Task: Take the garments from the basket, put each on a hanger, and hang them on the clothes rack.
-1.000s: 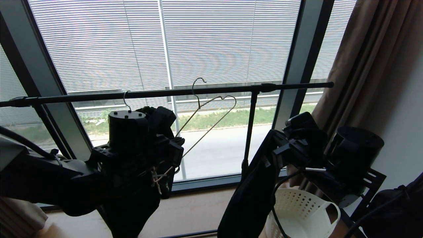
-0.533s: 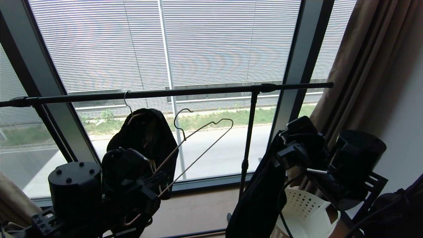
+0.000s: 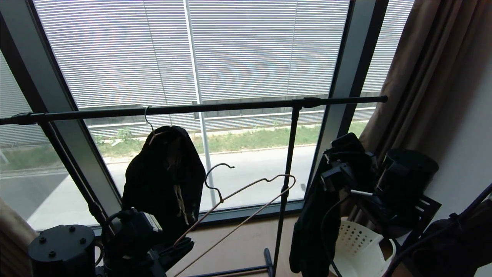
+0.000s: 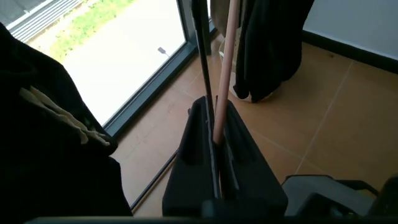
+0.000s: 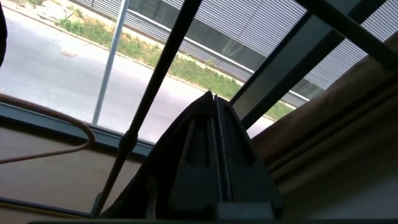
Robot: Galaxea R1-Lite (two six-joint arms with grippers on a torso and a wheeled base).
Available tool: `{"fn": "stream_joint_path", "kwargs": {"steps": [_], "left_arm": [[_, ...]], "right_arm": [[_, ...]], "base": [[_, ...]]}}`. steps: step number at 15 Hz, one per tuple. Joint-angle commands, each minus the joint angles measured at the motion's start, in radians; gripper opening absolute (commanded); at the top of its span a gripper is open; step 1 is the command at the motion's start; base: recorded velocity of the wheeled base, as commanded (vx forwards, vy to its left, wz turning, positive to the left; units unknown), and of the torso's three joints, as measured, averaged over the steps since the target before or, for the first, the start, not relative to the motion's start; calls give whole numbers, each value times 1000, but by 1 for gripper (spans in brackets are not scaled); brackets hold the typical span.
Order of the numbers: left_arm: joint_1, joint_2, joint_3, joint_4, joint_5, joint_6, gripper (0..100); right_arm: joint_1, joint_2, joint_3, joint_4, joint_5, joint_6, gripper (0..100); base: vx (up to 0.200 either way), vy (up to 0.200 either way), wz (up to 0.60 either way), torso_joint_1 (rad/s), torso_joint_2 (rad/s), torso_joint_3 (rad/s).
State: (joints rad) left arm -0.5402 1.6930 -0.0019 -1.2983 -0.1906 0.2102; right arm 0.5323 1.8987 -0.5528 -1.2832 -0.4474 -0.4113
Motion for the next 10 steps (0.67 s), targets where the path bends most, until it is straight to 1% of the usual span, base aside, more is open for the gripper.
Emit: {"fn": "stream_joint_path", "kwargs": {"steps": [1,2,4,6,7,9,10], "left_arm": [[-15,48,2,-3,-1,-5,0],[-27,50,2,-4,-4,-15,0],[-66,66,2,-26,-6,-71,0],[-70,97,0,-56,-4,-71,0],[-81,119,2,-96,-4,-72,0],[-104,152,2,-142,-4,-80,0],[-115,177,2,-168,-3,-80,0]], "right_arm": [[-14,39,-24,-33,-23,0,0],[-14,51,-29,-53,-31,0,0],[-14,82,-38,-102,-39,-1,0],[-11,76,-35,-102,-39,-1,0],[-6,76,-33,-102,-39,-1,0],[-2,76,-36,-102,-43,-1,0],[14,77,-36,-104,-53,0,0]], "base": [[0,0,0,0,0,0],[0,0,0,0,0,0],[0,0,0,0,0,0],[0,0,0,0,0,0],[0,0,0,0,0,0],[0,0,0,0,0,0],[0,0,0,0,0,0]]}}
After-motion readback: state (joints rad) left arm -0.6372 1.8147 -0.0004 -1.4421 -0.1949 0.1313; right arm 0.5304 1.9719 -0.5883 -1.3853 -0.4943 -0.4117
